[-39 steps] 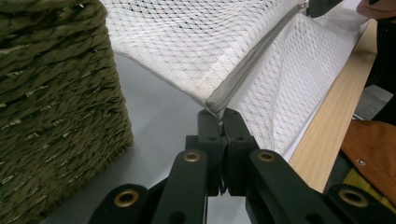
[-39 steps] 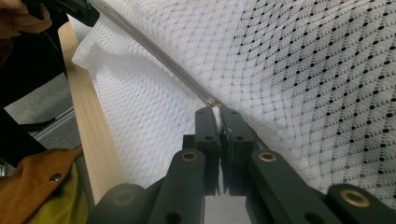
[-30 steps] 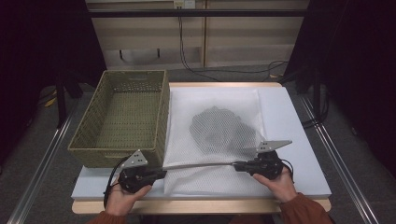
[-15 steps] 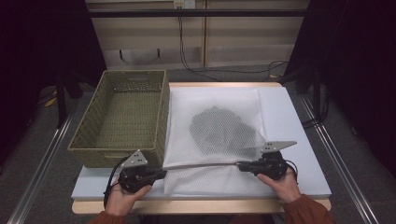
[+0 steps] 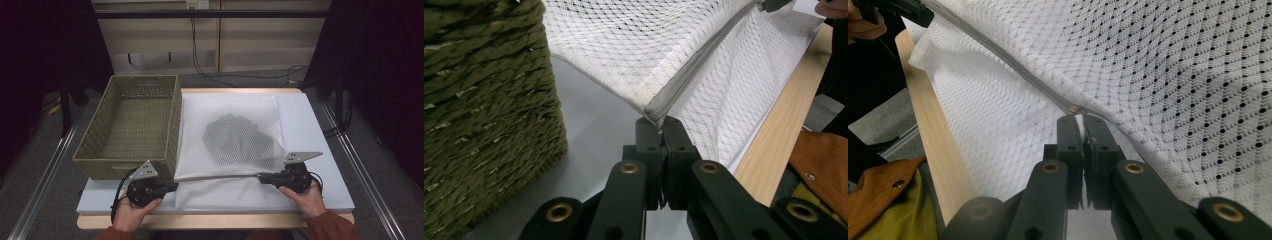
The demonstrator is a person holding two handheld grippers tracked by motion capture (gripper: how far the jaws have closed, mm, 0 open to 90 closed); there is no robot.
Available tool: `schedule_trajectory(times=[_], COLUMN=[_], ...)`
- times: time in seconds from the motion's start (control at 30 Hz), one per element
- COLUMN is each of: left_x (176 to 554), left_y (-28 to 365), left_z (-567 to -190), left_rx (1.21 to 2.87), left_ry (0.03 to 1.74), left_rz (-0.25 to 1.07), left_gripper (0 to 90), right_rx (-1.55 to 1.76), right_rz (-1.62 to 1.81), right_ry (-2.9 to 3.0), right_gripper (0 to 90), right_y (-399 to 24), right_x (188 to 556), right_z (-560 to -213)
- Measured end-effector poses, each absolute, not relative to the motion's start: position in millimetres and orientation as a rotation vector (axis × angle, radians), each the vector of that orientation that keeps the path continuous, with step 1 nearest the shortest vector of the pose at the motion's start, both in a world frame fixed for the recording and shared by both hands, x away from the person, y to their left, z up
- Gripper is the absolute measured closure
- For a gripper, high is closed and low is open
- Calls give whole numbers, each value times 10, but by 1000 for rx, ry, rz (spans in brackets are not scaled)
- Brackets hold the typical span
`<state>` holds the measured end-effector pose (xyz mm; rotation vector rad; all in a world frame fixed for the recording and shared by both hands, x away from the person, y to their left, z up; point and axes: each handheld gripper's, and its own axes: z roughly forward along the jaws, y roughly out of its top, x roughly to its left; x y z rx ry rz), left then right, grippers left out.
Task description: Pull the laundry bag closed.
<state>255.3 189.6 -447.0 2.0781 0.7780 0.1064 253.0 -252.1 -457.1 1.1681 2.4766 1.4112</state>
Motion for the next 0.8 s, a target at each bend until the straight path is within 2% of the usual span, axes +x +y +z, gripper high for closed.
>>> schedule_trajectory(times=[0.8], left_x=[2543], left_y=[1893], left_z=[-4452], left_rx=[2095], left_ry=[774], left_rz=[116], left_gripper=[878], right_rx=[1214], right_rz=[1402], right_ry=[2439], right_gripper=[872], right_y=[-2686], right_x=[2491], right_z=[-4584])
